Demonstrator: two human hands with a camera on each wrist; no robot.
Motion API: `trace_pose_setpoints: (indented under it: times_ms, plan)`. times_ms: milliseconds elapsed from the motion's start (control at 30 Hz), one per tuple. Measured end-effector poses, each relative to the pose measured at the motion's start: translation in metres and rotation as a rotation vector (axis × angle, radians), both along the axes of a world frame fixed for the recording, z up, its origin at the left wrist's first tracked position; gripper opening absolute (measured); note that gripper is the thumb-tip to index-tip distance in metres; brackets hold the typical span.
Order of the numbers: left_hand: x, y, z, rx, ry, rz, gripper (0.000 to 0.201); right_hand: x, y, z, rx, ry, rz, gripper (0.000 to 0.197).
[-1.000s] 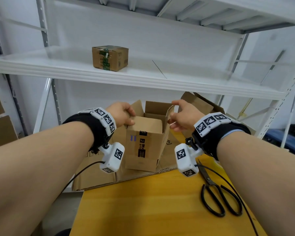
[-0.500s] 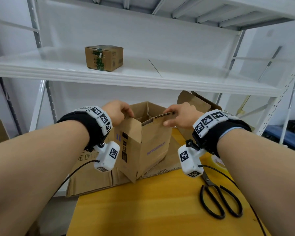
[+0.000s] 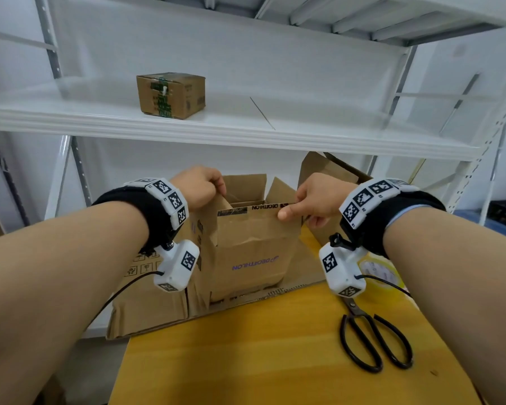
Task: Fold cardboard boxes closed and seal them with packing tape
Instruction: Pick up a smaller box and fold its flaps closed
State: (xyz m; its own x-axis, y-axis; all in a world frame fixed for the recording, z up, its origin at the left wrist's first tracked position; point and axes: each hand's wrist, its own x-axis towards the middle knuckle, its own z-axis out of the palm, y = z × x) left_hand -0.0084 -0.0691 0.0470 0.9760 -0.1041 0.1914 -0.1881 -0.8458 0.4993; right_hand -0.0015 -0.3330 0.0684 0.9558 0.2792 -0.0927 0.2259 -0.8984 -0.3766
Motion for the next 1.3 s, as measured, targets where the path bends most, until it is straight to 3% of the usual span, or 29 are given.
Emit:
trace_pose_setpoints:
  times_ms: [67, 200, 500, 600, 733, 833, 933, 1067, 1200, 1300]
  plan:
    - [-0.001, -0.004, 0.002, 0.008, 0.032, 0.02, 0.007, 0.0, 0.002, -0.002, -0.011, -0.01, 0.0, 0.057]
    - [0.0, -0.007, -0.007, 0.032, 0.095, 0.132, 0.047, -0.002, 0.009, -0.005, -0.038, -0.029, -0.005, 0.06]
    - [-0.004, -0.008, -0.001, -0.123, 0.121, 0.097, 0.04, -0.007, 0.013, -0.007, 0.001, 0.022, 0.013, 0.071]
    - [-0.003, -0.003, -0.006, -0.137, 0.124, 0.091, 0.045, -0.004, 0.012, -0.006, 0.014, -0.014, 0.041, 0.059]
    - [-0.004, 0.002, -0.011, -0.163, 0.111, 0.078, 0.061, -0.007, 0.016, -0.003, 0.2, 0.021, 0.091, 0.033]
    - [-0.006, 0.002, -0.014, -0.178, 0.074, 0.045, 0.068, -0.007, 0.021, 0.0, 0.266, 0.083, 0.14, 0.057]
    - [-0.006, 0.003, -0.016, -0.156, 0.059, 0.013, 0.066, -0.006, 0.029, 0.0, 0.174, 0.134, 0.18, 0.076]
    - [-0.008, 0.01, -0.017, -0.2, 0.028, -0.03, 0.056, -0.008, 0.032, -0.005, 0.1, 0.117, 0.162, 0.055]
    - [-0.014, 0.013, -0.017, -0.222, 0.006, -0.038, 0.078, -0.006, 0.028, -0.01, 0.117, 0.166, 0.108, 0.036]
    - [-0.017, 0.011, -0.017, -0.216, -0.002, 0.003, 0.09, -0.009, 0.031, -0.009, 0.117, 0.163, 0.09, 0.039]
